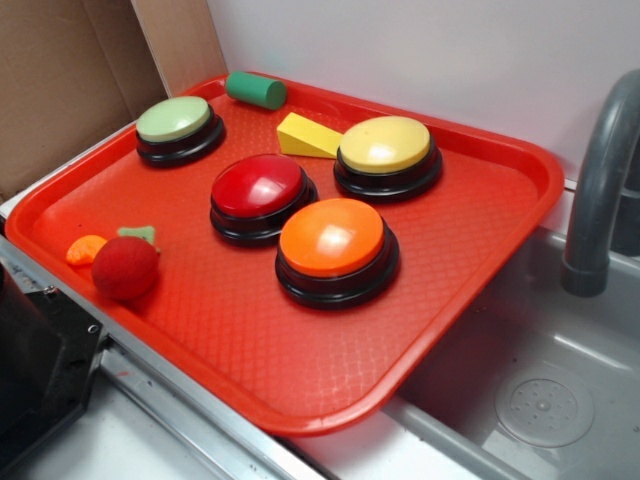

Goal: Push the yellow button.

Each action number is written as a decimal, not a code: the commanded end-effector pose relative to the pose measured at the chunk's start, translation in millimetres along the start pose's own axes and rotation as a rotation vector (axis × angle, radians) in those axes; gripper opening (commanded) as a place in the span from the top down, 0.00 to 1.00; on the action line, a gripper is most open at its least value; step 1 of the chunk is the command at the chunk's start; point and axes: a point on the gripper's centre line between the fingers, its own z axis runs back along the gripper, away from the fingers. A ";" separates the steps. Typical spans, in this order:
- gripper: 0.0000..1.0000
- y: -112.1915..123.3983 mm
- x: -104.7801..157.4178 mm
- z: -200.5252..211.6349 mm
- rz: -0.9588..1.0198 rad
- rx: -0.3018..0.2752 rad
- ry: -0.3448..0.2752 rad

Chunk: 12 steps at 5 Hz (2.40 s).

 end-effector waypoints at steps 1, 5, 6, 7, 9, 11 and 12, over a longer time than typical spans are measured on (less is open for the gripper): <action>0.00 0.0 0.0 0.0 0.000 0.000 0.000; 0.00 -46.4 103.6 -54.6 -0.130 0.161 -0.108; 0.00 -46.4 103.6 -54.6 -0.130 0.161 -0.108; 0.00 -17.8 111.5 -89.3 -0.055 0.010 -0.045; 0.00 -11.2 149.9 -136.1 0.015 0.022 -0.042; 0.00 -30.1 186.7 -163.7 -0.067 0.105 -0.066; 0.00 -37.0 197.2 -181.9 -0.080 0.120 -0.019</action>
